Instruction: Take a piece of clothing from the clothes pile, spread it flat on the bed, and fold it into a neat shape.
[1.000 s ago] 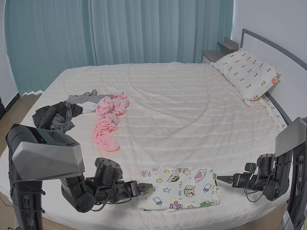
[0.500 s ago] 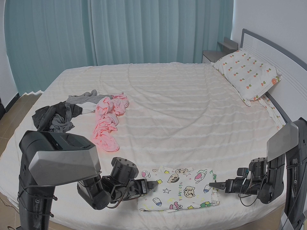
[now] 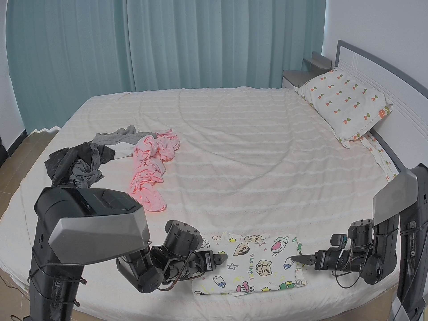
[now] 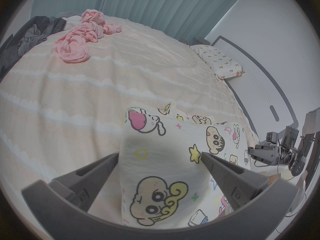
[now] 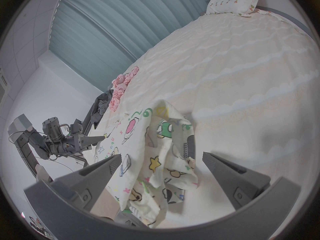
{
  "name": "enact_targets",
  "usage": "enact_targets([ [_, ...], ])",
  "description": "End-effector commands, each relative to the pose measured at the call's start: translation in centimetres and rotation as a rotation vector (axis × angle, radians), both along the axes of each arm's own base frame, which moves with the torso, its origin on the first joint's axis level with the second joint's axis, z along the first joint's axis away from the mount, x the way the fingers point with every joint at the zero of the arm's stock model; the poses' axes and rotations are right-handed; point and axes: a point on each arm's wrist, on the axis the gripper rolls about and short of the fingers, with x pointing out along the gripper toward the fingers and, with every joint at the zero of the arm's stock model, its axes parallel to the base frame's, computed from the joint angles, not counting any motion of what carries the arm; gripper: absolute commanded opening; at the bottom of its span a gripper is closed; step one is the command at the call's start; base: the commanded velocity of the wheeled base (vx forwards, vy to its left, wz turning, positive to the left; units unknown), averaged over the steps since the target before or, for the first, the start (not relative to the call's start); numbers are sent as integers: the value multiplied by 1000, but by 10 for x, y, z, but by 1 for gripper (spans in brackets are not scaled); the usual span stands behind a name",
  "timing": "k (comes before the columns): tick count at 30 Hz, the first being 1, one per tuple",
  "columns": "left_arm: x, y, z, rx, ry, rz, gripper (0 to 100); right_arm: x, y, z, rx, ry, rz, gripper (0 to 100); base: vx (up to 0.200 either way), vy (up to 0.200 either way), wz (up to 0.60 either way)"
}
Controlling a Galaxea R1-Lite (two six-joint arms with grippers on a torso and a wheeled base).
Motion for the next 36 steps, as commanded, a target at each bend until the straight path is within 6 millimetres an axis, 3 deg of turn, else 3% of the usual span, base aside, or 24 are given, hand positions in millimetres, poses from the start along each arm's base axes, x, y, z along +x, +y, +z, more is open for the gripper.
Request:
enact_targets([
  [1,-1,-5,0,-4,-4,-11,100,-2,5,-1,-9,-6,29,100,0,0,0],
  [4,0,-5,-1,7,-3,-19,100,-1,9,-15,-33,10,57,100,0,0,0],
  [16,0,-10,-1,20,1,-35,100,2,17,-15,-2,-10,124,100,0,0,0],
  [17,0,-10,-1,22,1,-35,100,12,18,-15,4,-42,116,100,0,0,0],
  [25,0,-10,-1,23,5,-35,100,30,22,-16,9,-23,120,100,0,0,0],
  [36,0,-10,-1,23,3,-34,100,30,36,-18,-18,-22,144,100,0,0,0],
])
